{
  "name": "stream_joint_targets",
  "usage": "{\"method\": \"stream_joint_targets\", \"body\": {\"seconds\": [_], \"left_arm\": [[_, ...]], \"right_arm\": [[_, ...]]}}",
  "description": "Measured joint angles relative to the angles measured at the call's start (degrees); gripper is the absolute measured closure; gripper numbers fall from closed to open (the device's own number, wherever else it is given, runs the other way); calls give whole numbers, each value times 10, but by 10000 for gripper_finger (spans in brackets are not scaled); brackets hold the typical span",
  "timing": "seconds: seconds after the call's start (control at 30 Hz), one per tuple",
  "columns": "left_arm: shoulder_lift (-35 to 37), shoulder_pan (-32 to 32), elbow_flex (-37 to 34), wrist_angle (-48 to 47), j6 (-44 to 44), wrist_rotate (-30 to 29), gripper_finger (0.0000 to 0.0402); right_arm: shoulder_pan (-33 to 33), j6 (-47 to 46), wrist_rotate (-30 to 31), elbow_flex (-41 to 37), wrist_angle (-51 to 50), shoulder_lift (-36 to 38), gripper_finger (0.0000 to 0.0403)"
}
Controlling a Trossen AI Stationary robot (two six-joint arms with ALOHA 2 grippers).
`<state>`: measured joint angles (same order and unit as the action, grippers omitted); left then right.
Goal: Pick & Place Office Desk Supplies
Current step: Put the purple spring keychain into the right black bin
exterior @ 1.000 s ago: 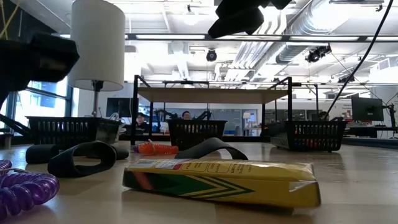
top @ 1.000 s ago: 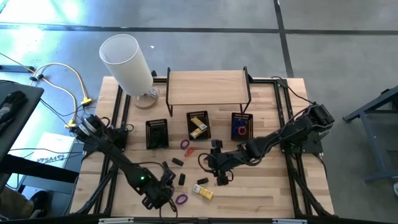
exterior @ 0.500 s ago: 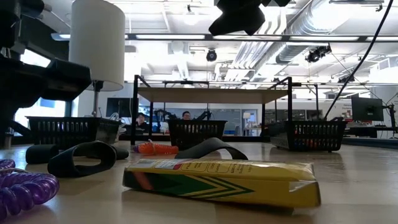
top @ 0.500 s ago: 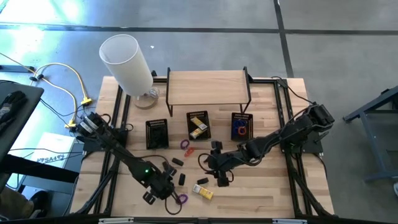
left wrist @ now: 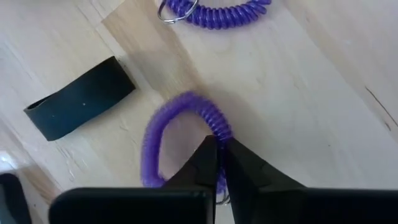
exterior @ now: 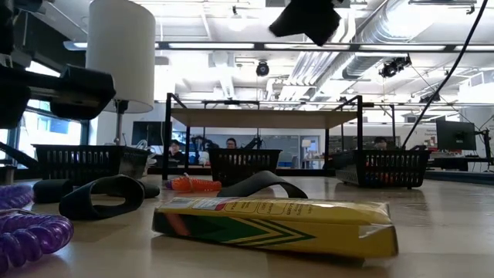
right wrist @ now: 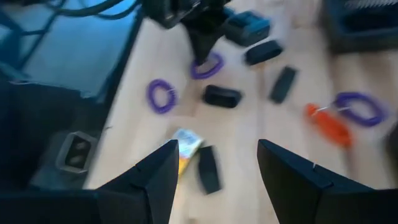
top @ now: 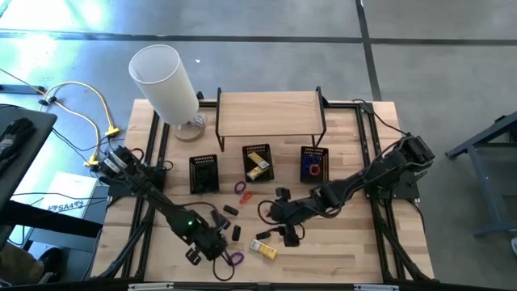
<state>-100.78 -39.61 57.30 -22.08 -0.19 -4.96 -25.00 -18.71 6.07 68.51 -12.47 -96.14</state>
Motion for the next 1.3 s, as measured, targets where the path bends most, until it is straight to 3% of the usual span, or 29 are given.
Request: {"method": "stream_joint_targets", "body": {"seconds": [0.2, 0.33, 0.53, 0.67, 0.87, 1.3], "left_arm": [[54, -15, 5, -5, 10, -68, 398], [128, -17, 11, 10, 31, -90, 399], [207, 6, 12, 144, 39, -110, 399], [207, 34, 12, 210, 38, -94, 400], [183, 69, 12, 269, 8, 0, 400], [157, 89, 12, 277, -22, 7, 400]], "right_arm": [[-32, -24, -47, 0, 1, 0, 197], [-58, -5, -25, 0, 18, 0, 197], [-79, 23, 41, 0, 29, 0, 197], [-78, 25, 128, 0, 44, 0, 197], [-78, 59, 266, 0, 47, 0, 208], [-76, 221, 235, 0, 89, 0, 238]]}}
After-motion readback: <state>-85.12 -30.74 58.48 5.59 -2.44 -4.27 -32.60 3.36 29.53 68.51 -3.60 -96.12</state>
